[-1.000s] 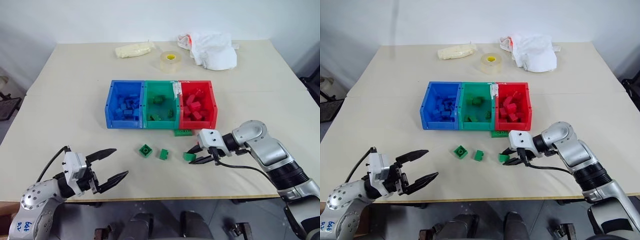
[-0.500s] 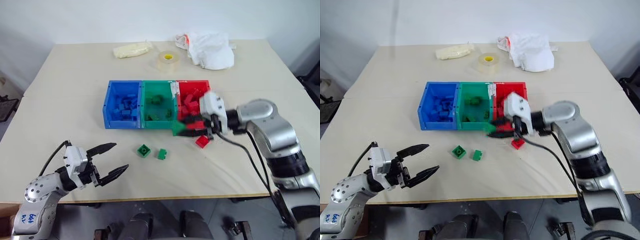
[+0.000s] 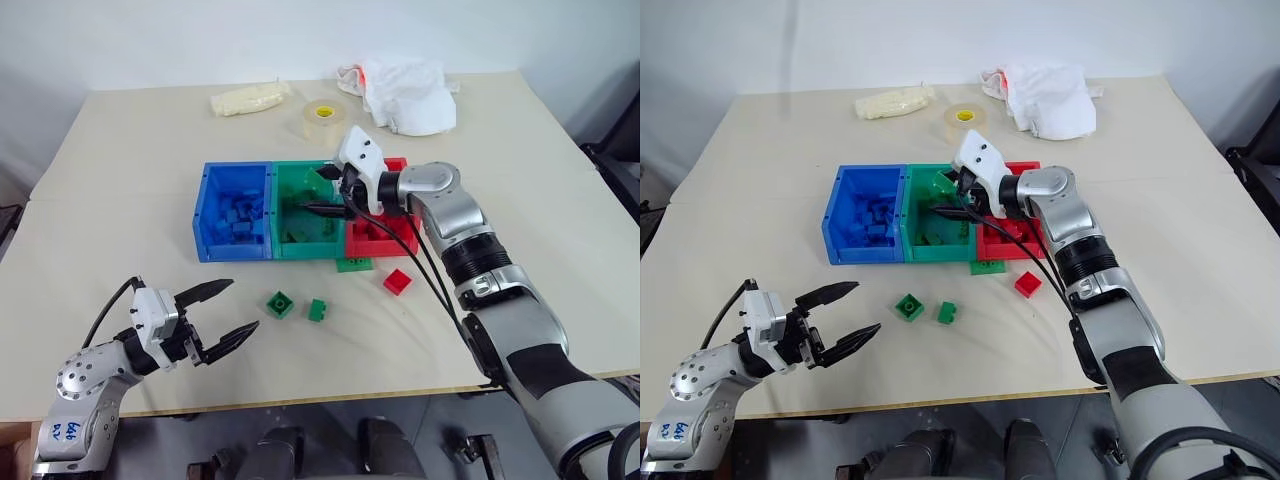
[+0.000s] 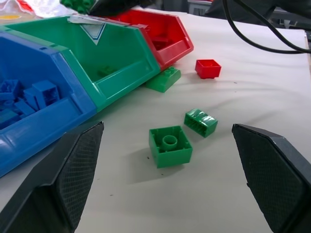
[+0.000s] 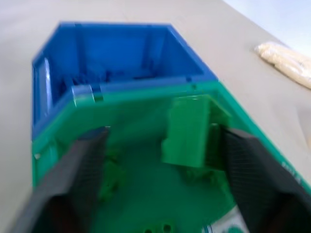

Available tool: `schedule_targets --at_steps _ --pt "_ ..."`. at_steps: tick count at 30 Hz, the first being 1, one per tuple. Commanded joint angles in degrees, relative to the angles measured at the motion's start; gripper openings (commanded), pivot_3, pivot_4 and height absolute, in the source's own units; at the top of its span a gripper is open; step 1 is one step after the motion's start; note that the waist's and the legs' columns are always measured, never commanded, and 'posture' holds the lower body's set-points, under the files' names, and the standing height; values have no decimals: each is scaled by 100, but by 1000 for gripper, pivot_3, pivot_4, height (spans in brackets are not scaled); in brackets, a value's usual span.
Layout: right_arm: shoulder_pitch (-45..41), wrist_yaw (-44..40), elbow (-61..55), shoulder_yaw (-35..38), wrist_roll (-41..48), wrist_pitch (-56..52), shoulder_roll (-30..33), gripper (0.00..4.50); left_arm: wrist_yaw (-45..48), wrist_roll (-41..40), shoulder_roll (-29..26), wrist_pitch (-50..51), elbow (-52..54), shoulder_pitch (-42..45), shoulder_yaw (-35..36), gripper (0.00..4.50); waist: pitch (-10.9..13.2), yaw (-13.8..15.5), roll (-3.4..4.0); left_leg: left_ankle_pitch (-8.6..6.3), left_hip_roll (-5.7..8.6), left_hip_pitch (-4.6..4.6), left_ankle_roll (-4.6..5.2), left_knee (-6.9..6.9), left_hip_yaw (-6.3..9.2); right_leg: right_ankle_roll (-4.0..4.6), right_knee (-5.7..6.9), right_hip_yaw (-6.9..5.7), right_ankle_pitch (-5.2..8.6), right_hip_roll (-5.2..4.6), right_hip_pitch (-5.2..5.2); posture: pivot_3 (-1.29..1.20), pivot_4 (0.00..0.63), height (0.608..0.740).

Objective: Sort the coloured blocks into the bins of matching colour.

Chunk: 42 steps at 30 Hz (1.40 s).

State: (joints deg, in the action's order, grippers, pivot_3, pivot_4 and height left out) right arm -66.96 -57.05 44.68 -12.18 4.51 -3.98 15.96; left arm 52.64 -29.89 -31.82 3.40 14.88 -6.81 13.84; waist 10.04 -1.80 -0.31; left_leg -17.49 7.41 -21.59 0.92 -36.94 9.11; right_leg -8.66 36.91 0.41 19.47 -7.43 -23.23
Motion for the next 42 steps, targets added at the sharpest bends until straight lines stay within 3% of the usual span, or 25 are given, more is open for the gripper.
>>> schedule_targets --at_steps 1,5,10,12,14,17,19,23,27,33,42 --pt "-140 -336 -504 204 189 102 80 4176 -3 5 38 -150 42 53 10 4500 0 -1 0 0 -2 -1 0 -1 -4 0 1 1 0 0 -3 0 150 740" --pt "3 -595 -1124 448 608 -367 134 4176 4 34 95 -206 -54 146 -76 4500 0 -8 1 -1 -8 -1 -3 -5 -19 2 1 5 0 1 -17 0 150 740" --pt "327 -720 -1621 298 628 -1007 90 4176 41 84 131 -250 -236 351 -165 4500 0 5 1 -2 -11 0 -6 -10 -22 7 6 6 1 2 -20 0 150 740" --pt "572 -1083 -1770 -147 205 -553 321 4176 64 84 128 -259 -271 385 -169 4500 0 9 1 -2 -10 -1 -6 -10 -23 7 6 7 1 0 -21 0 150 740" --pt "522 -860 -1857 -3 409 -1101 132 4176 93 78 113 -271 -324 418 -163 4500 0 3 1 -2 -9 -1 -5 -10 -24 7 6 6 1 0 -23 0 150 740" --pt "831 -1280 -1966 -625 -178 -491 466 4176 108 80 108 -272 -336 427 -165 4500 0 -1 1 -2 -13 -1 -6 -9 -31 7 11 7 1 1 -27 0 150 740" --pt "733 -997 -2095 -306 193 -1009 180 4176 110 87 107 -279 -358 443 -160 4500 1 2 1 -3 -12 -1 -7 -9 -28 7 9 4 1 1 -28 0 150 740" --pt "859 -1055 -2074 -614 -202 -683 281 4176 80 97 111 -263 -290 390 -168 4500 1 -5 1 -3 -14 -1 -7 -10 -34 8 10 6 1 1 -30 0 150 740" --pt "678 -652 -1992 -540 -267 -878 -2 4176 57 84 119 -260 -262 358 -147 4500 1 -2 1 -3 -12 -1 -7 -11 -33 8 9 6 1 1 -28 0 150 740" --pt "671 -178 -1682 -1059 -997 -426 -256 4176 16 94 156 -279 -230 326 -163 4500 0 -4 1 -3 -13 -1 -7 -11 -33 9 11 6 1 2 -31 0 150 740" --pt "922 -706 -2078 -1476 -1263 -370 -23 4176 -58 104 184 -296 -195 282 -150 4500 0 6 1 -3 -12 -1 -7 -11 -31 9 11 3 1 2 -30 0 150 740"
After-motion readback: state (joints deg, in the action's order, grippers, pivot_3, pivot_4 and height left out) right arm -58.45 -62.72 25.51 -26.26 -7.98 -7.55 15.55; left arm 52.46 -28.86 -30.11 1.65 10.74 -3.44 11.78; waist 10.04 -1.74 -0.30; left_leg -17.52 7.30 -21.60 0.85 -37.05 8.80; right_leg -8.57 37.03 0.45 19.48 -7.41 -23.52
